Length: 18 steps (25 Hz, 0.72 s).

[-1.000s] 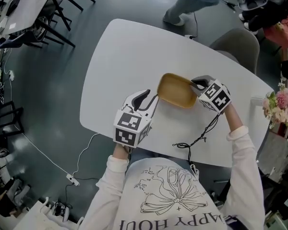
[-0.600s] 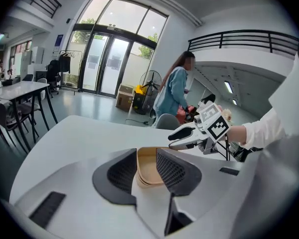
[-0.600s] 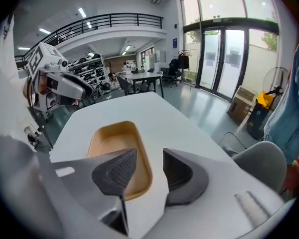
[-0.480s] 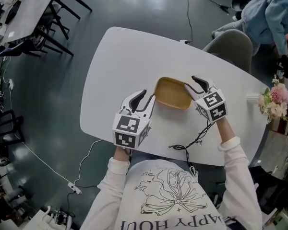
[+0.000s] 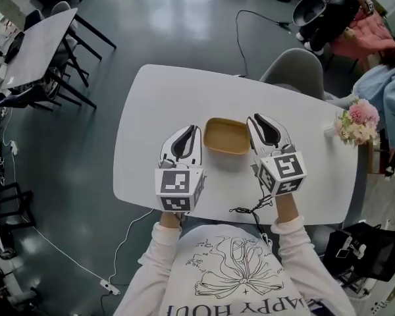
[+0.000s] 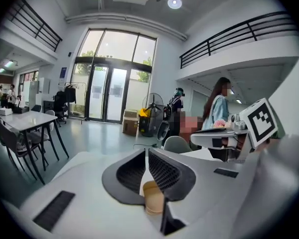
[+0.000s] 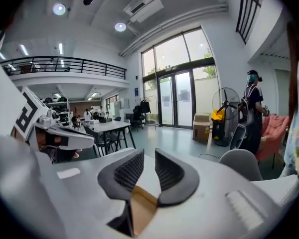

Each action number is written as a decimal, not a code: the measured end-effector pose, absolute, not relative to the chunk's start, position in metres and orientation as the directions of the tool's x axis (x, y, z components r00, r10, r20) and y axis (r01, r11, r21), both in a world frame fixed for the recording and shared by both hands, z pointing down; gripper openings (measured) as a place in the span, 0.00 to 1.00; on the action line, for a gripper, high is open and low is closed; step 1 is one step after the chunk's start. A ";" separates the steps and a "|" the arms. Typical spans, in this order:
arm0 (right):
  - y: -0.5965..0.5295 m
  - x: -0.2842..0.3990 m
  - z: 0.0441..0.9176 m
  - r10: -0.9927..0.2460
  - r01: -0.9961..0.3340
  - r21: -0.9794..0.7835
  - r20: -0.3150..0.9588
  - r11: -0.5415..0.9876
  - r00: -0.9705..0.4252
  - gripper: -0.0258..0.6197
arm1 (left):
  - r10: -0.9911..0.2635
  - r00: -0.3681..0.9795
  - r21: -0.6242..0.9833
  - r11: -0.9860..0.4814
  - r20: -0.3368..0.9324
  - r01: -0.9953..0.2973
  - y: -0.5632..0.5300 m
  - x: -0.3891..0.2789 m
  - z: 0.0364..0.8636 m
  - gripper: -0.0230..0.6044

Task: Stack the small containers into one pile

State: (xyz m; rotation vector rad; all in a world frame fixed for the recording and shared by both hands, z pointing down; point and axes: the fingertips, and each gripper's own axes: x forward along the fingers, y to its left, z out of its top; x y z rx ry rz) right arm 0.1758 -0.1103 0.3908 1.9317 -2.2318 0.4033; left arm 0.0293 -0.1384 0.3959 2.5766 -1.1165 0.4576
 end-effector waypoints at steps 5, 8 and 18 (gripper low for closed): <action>-0.084 0.172 0.351 -0.979 -0.991 -0.129 0.194 0.038 -0.063 0.10 | -0.695 0.643 0.123 -0.643 0.322 -0.756 -0.130 0.028 0.363 0.07; -0.071 0.175 0.334 -0.988 -0.992 -0.127 0.152 -0.008 -0.011 0.07 | -0.700 0.653 0.122 -0.649 0.290 -0.751 -0.125 0.029 0.348 0.06; -0.051 0.177 0.299 -0.995 -0.993 -0.095 0.074 -0.077 0.070 0.06 | -0.718 0.663 0.116 -0.655 0.210 -0.747 -0.111 0.028 0.312 0.06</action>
